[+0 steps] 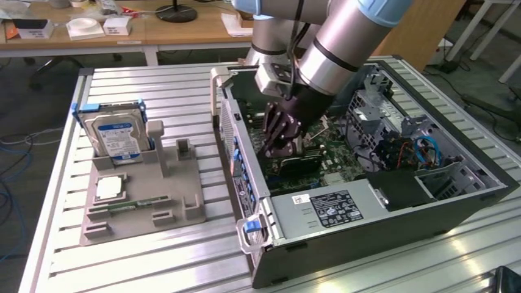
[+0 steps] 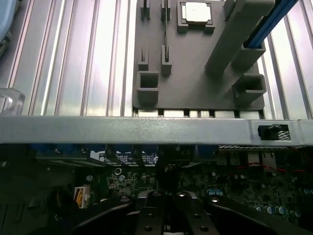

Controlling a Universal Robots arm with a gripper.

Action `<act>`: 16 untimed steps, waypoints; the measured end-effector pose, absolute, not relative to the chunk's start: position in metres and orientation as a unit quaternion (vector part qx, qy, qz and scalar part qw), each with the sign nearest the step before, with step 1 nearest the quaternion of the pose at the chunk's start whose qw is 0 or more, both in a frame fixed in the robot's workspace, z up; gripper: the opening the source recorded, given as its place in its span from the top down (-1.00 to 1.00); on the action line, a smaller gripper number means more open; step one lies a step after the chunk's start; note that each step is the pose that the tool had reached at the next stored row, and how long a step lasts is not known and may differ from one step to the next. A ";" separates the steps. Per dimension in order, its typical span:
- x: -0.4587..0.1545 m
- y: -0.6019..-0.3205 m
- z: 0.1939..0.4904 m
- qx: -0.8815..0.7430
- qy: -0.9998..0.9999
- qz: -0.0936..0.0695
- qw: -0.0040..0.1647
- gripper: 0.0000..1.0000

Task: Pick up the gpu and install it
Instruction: 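Press down on the gpu until it lock into place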

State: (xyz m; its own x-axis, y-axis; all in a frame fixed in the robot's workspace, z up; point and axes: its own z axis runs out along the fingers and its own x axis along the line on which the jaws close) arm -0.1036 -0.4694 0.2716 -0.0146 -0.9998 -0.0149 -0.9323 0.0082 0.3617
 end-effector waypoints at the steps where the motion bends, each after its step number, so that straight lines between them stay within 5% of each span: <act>1: -0.104 -0.470 0.271 0.691 -0.699 -0.136 0.124 0.80; 16: -0.112 -0.473 0.264 0.691 -0.698 -0.138 0.126 0.80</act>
State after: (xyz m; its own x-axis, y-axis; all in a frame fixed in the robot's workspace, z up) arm -0.1120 -0.4725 0.2643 -0.0128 -0.9998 -0.0146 -0.9301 0.0066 0.3672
